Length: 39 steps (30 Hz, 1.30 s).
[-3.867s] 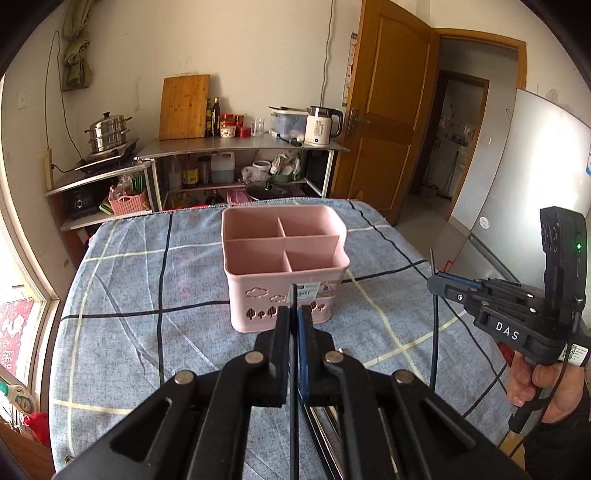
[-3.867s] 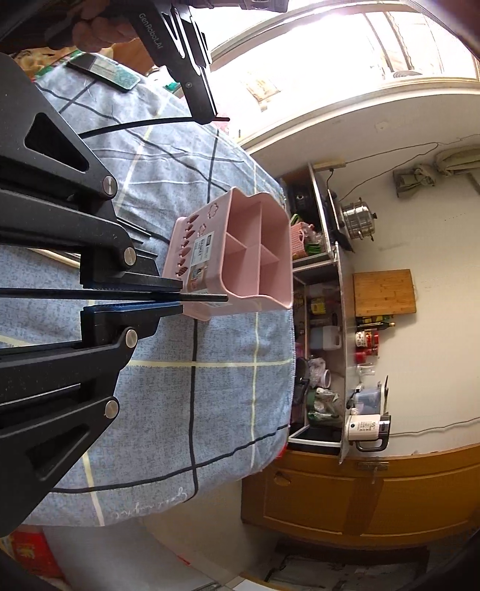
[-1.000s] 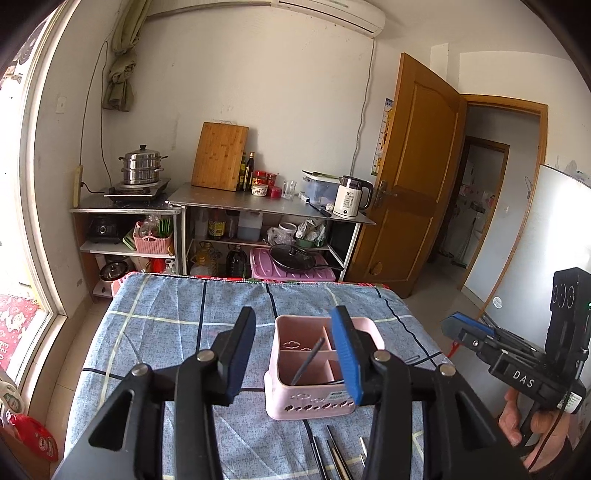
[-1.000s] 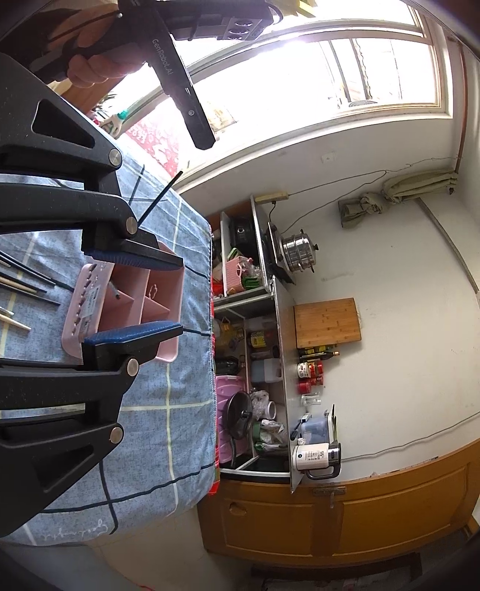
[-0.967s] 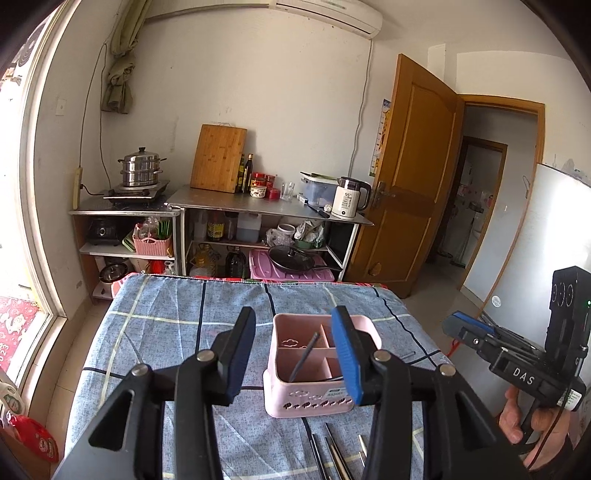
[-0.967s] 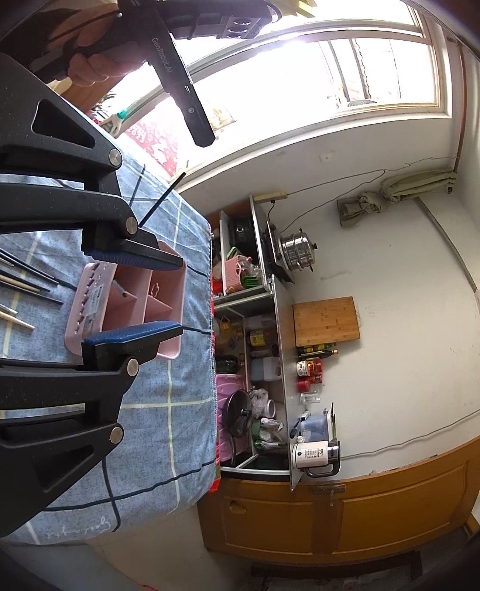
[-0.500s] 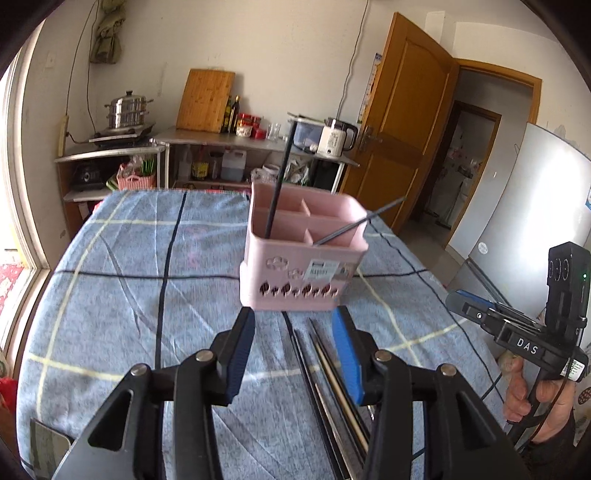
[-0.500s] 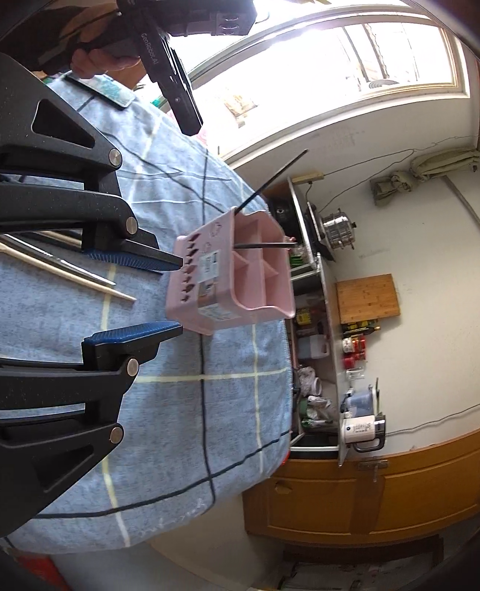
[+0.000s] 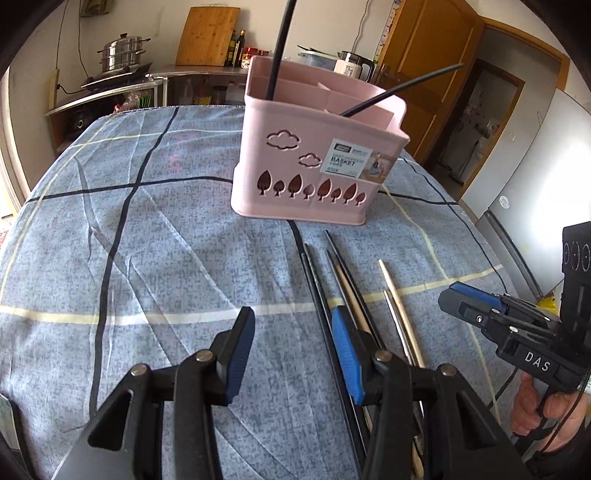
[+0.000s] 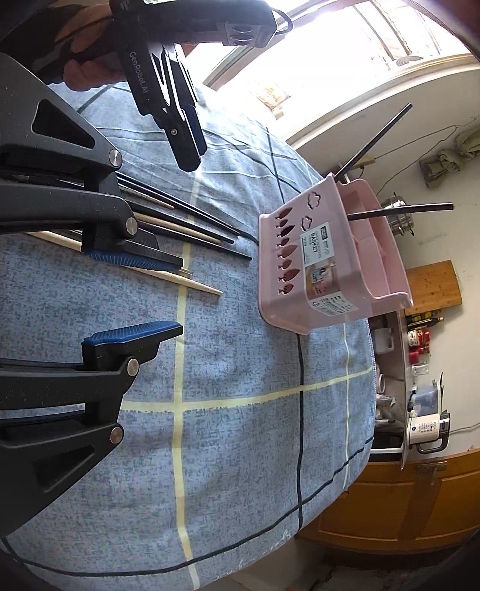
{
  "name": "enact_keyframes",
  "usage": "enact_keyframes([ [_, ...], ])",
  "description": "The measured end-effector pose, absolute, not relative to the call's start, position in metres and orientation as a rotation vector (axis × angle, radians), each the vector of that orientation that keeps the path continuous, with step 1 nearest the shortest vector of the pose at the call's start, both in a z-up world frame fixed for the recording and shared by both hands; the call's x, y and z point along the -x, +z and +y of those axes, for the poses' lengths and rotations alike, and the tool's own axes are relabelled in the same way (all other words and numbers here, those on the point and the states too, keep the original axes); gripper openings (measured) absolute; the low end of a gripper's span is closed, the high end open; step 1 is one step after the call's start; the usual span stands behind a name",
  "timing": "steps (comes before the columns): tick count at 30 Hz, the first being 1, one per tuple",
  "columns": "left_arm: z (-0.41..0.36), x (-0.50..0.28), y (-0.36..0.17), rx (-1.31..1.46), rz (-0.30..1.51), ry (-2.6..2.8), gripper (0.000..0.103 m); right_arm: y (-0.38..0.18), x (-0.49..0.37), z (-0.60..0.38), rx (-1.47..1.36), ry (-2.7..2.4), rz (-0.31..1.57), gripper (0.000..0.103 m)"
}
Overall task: Organize utensils
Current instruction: 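Move both open tools back down to the remaining chopsticks, then close the left tool on a black chopstick while the right tool grasps a wooden chopstick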
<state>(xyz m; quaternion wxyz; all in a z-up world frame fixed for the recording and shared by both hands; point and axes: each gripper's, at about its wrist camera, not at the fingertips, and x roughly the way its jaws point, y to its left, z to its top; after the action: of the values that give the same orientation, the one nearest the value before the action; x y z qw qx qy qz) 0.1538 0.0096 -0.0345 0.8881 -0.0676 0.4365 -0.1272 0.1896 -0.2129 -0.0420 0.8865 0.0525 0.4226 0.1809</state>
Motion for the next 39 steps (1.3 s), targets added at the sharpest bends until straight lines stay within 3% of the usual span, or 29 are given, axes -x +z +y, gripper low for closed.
enact_keyframes([
  [18, -0.011, -0.181, -0.047, 0.066, 0.953, -0.225, 0.046, -0.064, -0.23, -0.192, -0.057, 0.359, 0.948, 0.029],
  [23, -0.023, -0.181, -0.048, 0.017, 0.947, -0.213, 0.055, -0.064, -0.23, -0.188, -0.044, 0.352, 0.942, 0.029],
  [27, -0.035, -0.179, -0.051, -0.078, 0.914, -0.183, 0.056, -0.064, -0.229, -0.188, -0.035, 0.351, 0.94, 0.029],
  [39, -0.002, -0.175, -0.047, 0.03, 0.914, -0.166, 0.058, -0.064, -0.23, -0.189, -0.036, 0.352, 0.941, 0.029],
])
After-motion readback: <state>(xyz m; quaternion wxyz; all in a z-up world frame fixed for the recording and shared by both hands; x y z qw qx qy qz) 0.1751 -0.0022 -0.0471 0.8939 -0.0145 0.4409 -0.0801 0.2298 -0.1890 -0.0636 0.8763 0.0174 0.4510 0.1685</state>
